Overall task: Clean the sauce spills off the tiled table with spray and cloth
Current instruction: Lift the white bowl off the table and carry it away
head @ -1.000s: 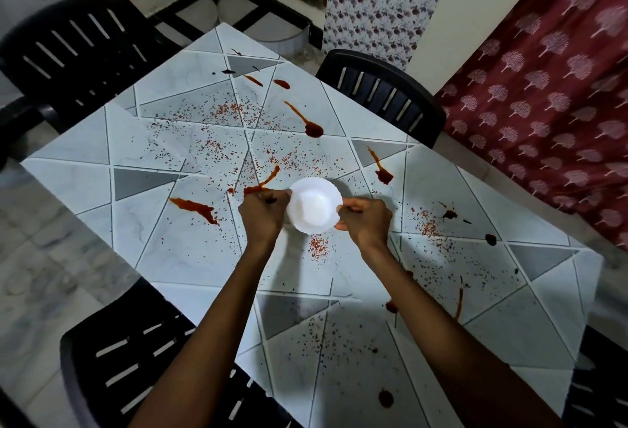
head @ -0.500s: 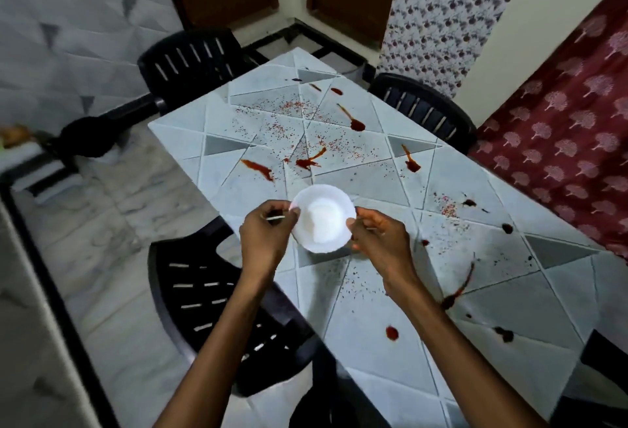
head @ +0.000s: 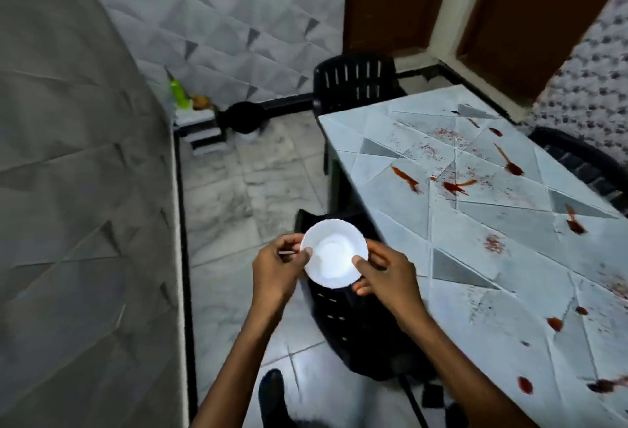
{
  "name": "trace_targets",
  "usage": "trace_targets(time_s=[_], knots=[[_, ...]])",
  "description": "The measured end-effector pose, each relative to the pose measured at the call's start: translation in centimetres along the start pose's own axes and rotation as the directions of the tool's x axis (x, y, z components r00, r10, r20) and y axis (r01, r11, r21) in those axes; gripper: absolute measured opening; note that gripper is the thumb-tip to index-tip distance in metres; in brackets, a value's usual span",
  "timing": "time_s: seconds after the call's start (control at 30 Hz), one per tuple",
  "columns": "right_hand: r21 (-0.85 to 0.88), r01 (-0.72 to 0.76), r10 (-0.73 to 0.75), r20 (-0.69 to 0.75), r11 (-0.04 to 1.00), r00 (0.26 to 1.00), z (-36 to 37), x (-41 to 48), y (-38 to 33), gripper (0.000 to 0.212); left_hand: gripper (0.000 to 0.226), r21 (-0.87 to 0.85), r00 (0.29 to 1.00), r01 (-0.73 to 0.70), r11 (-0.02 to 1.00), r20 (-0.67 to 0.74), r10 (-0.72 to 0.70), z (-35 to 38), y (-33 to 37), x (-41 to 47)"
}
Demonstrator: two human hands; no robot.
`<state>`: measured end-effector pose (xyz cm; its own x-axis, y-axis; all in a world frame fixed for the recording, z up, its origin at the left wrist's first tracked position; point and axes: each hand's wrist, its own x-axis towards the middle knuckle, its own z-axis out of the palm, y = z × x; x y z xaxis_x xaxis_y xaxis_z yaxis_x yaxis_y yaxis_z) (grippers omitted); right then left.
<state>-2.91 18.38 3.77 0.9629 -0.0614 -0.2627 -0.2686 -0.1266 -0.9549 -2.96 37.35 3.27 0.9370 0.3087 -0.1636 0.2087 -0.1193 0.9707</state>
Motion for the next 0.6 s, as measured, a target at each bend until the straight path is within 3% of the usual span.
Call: trace_targets(time_s=[0.17,0.3,0.43,0.6], knots=[[0.052,-0.051,0.046,0.089,0.997,0.995,12.5,5.0,-0.7,0.028,0.013,-0.058,0.995,0.073,0.996,-0.061,-0.076,-10.7,-2.5,6.9],[-0.031,0.002,0.002,0.135,1.0,0.991,21.9,8.9,-1.8,0.03,0.009,-0.091,0.984,0.165,0.982,-0.052,-0.17,-18.7,-4.5,13.4],[-0.167,0.091,-0.067,0.145,0.982,0.987,28.6,12.9,-3.7,0.035,0.008,-0.108,0.978,0.199,0.974,-0.044,-0.205,-23.3,-5.2,19.4],[-0.142,0.054,-0.031,0.161,0.988,0.986,34.7,20.5,-5.2,0.023,0.008,-0.149,0.971,0.223,0.963,-0.054,-0.233,-26.6,-5.5,28.5]])
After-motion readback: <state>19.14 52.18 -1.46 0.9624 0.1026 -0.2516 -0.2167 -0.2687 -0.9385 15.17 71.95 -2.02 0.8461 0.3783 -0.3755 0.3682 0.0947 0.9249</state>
